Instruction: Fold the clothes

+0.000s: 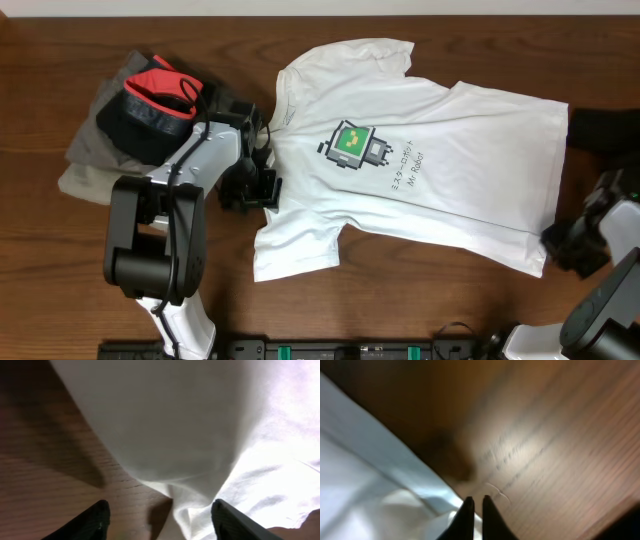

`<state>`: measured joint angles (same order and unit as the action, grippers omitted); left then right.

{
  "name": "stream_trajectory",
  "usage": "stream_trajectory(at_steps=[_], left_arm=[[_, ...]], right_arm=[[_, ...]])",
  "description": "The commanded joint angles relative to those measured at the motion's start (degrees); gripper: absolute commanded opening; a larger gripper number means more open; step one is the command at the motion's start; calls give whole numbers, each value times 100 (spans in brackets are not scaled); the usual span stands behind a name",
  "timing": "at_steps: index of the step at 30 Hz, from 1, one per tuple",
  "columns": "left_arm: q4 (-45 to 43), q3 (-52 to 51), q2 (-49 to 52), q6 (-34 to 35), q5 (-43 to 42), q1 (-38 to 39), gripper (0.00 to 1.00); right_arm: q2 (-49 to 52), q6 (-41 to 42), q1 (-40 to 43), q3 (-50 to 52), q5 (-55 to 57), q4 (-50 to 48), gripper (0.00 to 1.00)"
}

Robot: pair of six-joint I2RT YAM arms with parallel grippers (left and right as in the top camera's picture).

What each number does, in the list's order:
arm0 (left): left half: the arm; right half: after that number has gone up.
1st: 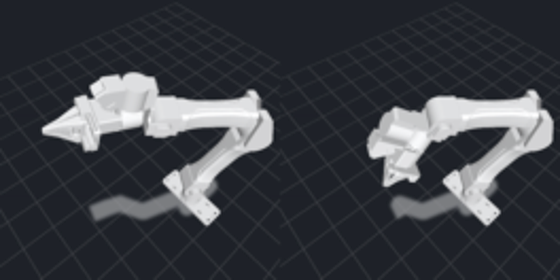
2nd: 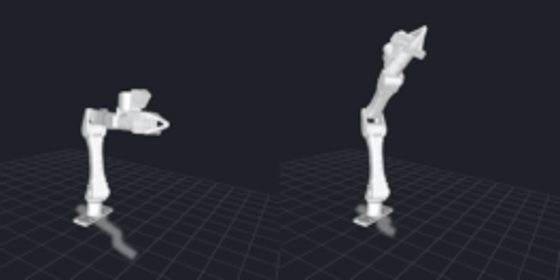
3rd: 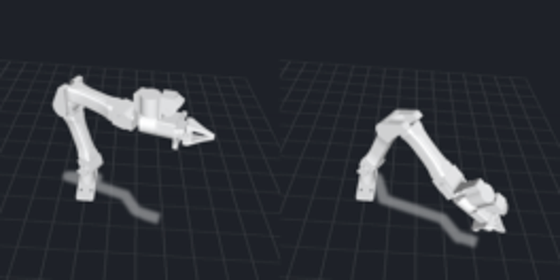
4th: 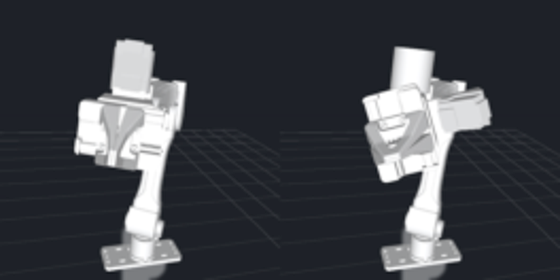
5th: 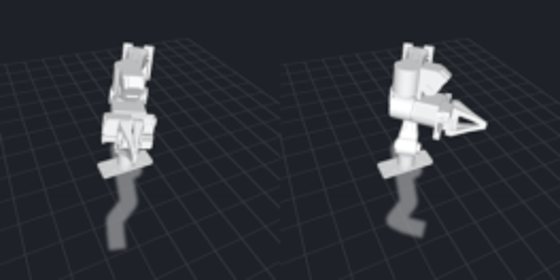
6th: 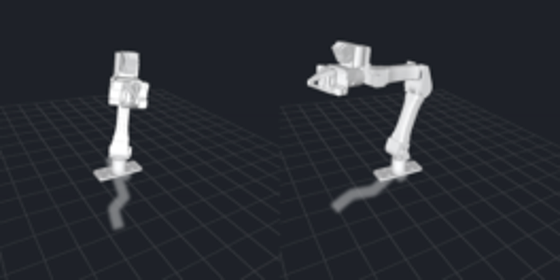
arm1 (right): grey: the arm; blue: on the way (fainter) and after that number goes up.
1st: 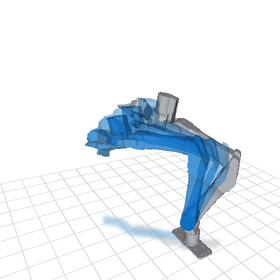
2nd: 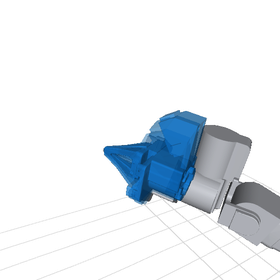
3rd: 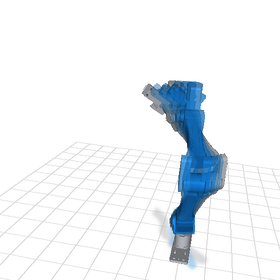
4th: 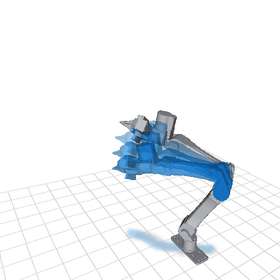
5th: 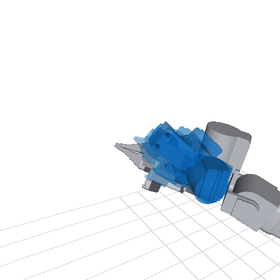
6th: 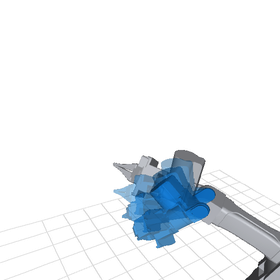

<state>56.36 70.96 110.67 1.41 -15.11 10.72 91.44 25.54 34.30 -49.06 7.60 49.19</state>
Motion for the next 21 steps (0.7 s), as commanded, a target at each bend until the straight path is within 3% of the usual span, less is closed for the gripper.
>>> stream_trajectory(at_steps=[1, 6, 8, 14, 18, 21], left_arm=[[15, 98, -208, -24, -31, -48, 70], [13, 122, -225, -24, -33, -48, 70], [13, 219, -225, -24, -35, -48, 70], [61, 835, -225, 7, -96, -48, 71], [170, 1237, -225, 20, -94, -48, 73], [166, 1410, -227, 20, -92, -48, 75]], right_arm=[[-201, -227, 2, -592, -507, 90, 12], [-376, -1231, -192, -772, -2509, -144, 17], [-367, -1228, -411, -702, -2708, -208, 12], [-299, -424, -942, 46, -1858, -601, 8], [-293, 339, -852, 608, -730, -656, 8], [-293, 402, -599, 822, -50, -579, 5]])
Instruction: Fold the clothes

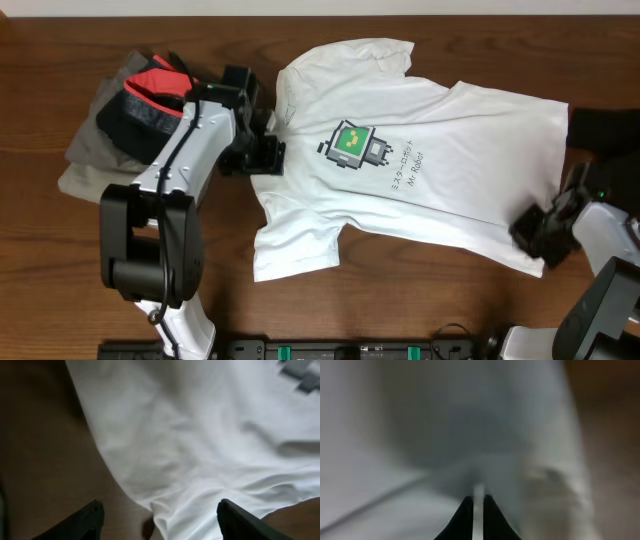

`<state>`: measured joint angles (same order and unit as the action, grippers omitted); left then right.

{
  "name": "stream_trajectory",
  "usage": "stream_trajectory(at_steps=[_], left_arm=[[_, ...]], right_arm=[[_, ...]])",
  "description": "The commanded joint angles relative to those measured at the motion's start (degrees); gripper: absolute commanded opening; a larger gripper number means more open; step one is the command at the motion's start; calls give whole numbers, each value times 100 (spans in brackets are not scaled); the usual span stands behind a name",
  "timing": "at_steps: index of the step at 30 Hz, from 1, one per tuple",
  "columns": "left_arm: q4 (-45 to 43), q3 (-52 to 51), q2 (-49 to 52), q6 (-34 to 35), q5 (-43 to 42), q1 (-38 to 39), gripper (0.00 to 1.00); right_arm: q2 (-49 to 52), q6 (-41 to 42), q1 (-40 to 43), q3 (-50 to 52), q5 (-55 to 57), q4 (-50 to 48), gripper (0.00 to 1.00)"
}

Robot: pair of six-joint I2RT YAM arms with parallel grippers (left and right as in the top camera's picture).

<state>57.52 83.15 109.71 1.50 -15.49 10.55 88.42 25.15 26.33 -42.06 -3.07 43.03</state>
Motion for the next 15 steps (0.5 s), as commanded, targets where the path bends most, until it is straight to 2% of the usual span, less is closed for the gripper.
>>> stream_trajectory(at_steps=[1, 4, 7, 12, 15], left_arm=[[46, 229, -131, 11, -55, -31, 75], [37, 315, -129, 11, -55, -31, 77], [-57, 345, -131, 11, -57, -31, 82], [-201, 345, -129, 11, -63, -22, 86], [-420, 345, -129, 7, -208, -20, 89]], right_arm=[[9, 442, 348, 129, 1266, 144, 4], [7, 442, 737, 111, 1864, 168, 2], [7, 442, 1147, -76, 1910, -9, 5], [7, -201, 1215, -592, 999, -96, 15], [-11, -251, 1143, -984, 782, 133, 15]])
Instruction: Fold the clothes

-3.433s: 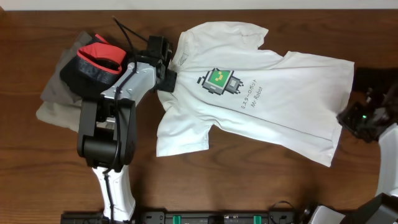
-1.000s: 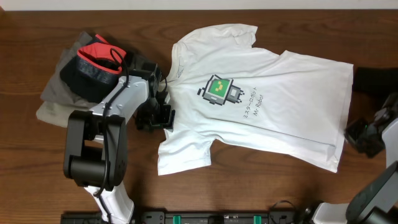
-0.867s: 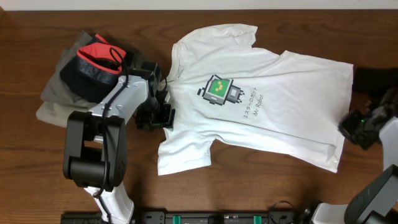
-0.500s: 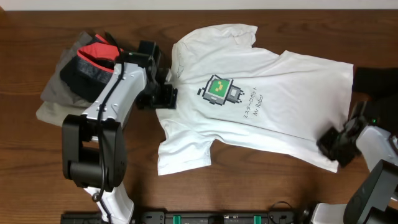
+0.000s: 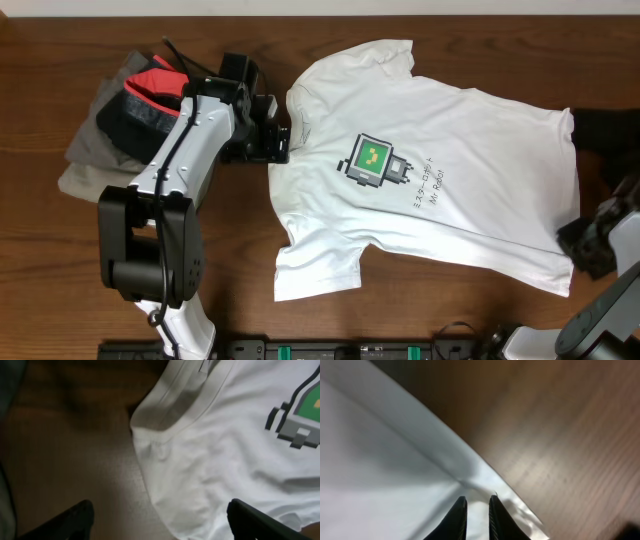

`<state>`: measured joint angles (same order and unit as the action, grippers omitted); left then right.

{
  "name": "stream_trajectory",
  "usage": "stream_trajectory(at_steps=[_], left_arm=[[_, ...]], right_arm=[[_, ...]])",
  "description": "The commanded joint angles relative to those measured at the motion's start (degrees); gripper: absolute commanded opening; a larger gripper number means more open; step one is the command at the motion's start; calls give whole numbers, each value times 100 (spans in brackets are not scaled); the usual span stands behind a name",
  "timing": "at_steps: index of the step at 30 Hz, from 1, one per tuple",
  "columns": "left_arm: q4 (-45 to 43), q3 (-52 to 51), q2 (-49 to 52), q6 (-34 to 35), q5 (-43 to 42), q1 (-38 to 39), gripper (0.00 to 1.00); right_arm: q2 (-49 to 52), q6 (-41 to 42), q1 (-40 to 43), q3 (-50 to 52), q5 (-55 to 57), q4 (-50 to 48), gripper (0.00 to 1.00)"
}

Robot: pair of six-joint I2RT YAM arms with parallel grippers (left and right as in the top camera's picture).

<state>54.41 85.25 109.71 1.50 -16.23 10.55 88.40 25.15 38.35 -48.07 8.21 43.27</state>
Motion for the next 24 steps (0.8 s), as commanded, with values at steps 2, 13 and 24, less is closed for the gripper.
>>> stream_trajectory(at_steps=[2, 13, 24], left_arm=[[-455, 136, -129, -59, -260, -20, 91], [-2793, 133, 337, -472, -695, -7, 44], [-4197, 133, 1670, -833, -1375, 203, 29]], right_arm=[[-50, -433, -87, -737, -999, 291, 16], [-232, -1578, -321, -1176, -3963, 494, 21], [-225, -1816, -1825, -1176, -3989, -50, 22]])
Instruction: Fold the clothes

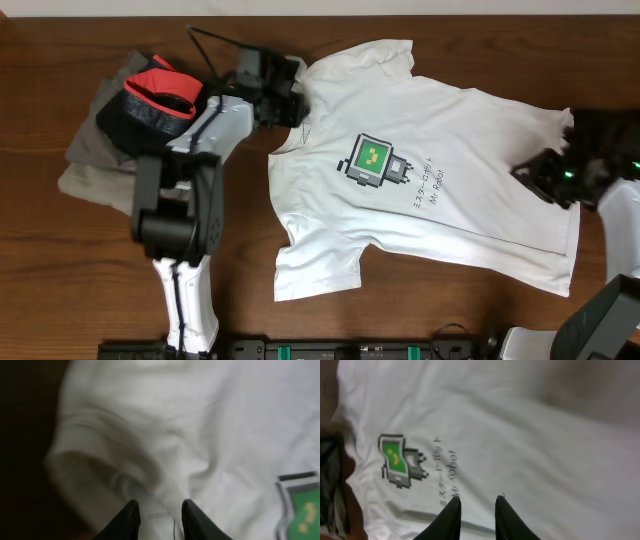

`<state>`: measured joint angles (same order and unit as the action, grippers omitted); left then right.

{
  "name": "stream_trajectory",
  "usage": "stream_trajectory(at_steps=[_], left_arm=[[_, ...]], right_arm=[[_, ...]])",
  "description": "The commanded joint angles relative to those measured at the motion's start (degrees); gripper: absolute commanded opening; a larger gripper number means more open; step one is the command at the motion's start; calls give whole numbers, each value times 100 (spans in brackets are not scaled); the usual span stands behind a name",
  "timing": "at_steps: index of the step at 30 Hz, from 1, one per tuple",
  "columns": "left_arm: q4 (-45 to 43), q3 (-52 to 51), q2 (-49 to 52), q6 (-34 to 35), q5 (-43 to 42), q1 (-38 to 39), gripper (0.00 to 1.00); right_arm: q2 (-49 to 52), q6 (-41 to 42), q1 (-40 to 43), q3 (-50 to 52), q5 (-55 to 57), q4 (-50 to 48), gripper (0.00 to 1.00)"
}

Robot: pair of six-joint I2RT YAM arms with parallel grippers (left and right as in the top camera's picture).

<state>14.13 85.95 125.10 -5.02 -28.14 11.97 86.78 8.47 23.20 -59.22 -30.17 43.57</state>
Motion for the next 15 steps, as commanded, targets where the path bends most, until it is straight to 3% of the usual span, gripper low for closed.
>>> stream_trajectory(at_steps=[1, 5, 12, 15], left_arm=[[-260, 63, 208, -179, -181, 61, 27], [-260, 63, 382, -7, 352, 59, 22], [575, 63, 413, 348, 2697, -22, 19], [848, 63, 413, 586, 3091, -166, 13]], right_arm=[[-63, -142, -455, -61, -153, -170, 22], [-63, -96, -785, -61, -50, -490, 23], [-35, 660, -859, -61, 1169, -1034, 25], [61, 743, -859, -61, 1434, -1425, 25]])
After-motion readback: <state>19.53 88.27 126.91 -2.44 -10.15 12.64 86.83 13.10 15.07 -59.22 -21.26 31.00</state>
